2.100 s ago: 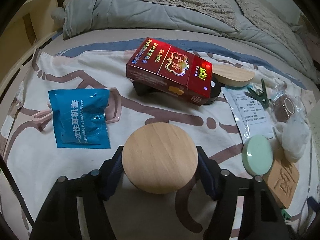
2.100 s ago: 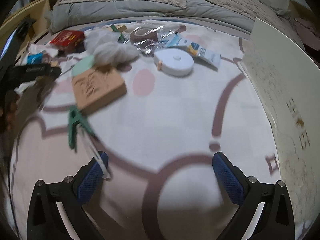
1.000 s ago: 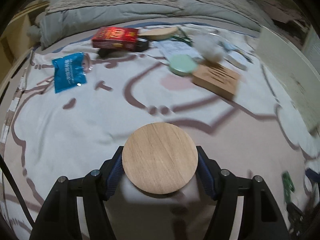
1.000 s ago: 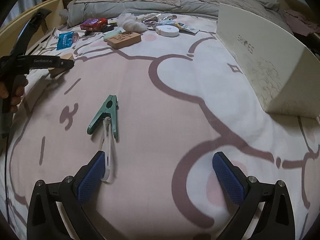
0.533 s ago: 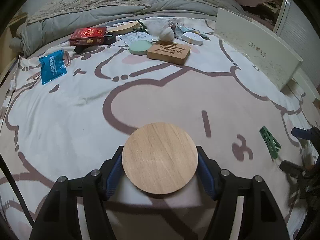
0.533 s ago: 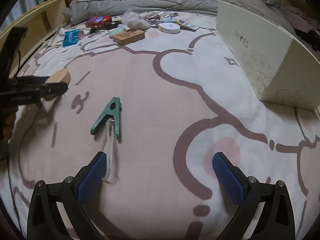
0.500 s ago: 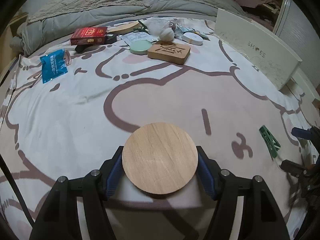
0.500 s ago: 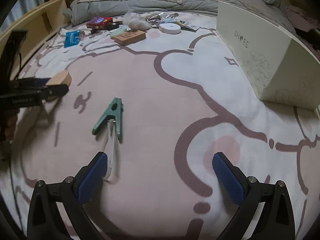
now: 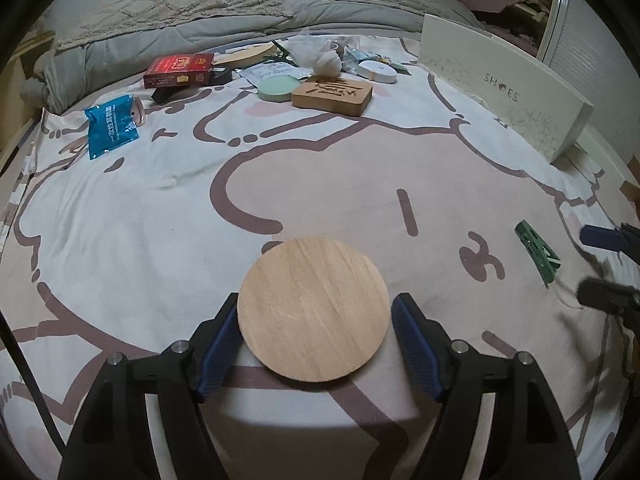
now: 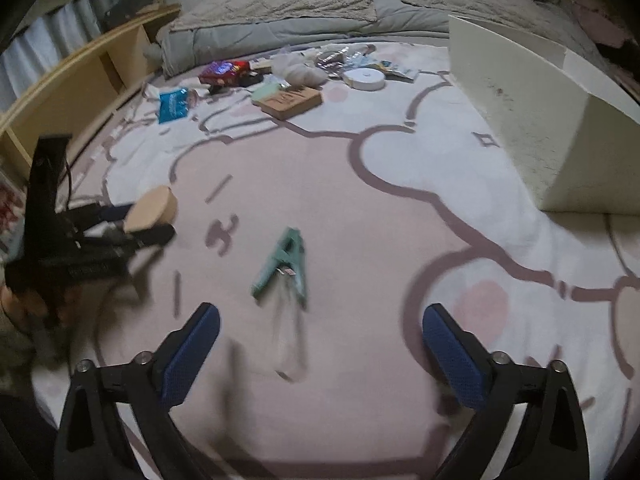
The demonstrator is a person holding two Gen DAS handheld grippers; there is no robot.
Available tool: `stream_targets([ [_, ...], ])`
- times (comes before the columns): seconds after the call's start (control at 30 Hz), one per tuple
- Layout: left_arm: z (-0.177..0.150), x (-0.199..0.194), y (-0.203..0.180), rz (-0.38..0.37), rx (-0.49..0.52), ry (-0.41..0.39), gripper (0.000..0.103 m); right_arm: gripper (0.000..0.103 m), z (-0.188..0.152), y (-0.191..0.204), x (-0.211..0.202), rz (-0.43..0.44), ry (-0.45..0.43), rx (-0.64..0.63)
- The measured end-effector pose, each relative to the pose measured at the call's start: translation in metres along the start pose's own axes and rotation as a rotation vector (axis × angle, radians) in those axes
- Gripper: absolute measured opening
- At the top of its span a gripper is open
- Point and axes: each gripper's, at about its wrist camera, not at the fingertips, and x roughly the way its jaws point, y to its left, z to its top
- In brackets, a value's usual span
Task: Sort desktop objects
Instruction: 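Lift the coaster with the left gripper while the right gripper closes on the green clothespin, then carry the coaster and clothespin in both grippers toward the white box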
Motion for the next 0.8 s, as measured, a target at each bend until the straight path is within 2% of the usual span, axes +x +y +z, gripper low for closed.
stream_targets([
  [0.2,-0.002,0.000,0.003,-0.003,-0.024,0.000,0.076,0.077,0.008,0.016,0.020,-0.005,0.010,-0.027],
  [0.27,-0.003,0.000,0.002,-0.001,-0.029,0.001,0.076,0.065,0.009,0.016,0.025,-0.018,0.013,-0.022],
  [0.33,-0.003,0.000,0.003,-0.004,-0.036,0.002,0.078,0.059,0.009,0.015,0.026,-0.028,0.008,-0.018],
  [0.53,-0.004,0.000,0.003,-0.012,-0.050,0.007,0.081,0.032,0.007,0.012,0.026,-0.012,-0.009,-0.023],
  [0.8,-0.005,-0.002,0.005,-0.011,-0.093,0.010,0.081,0.032,-0.004,0.012,0.023,-0.011,-0.067,-0.036],
])
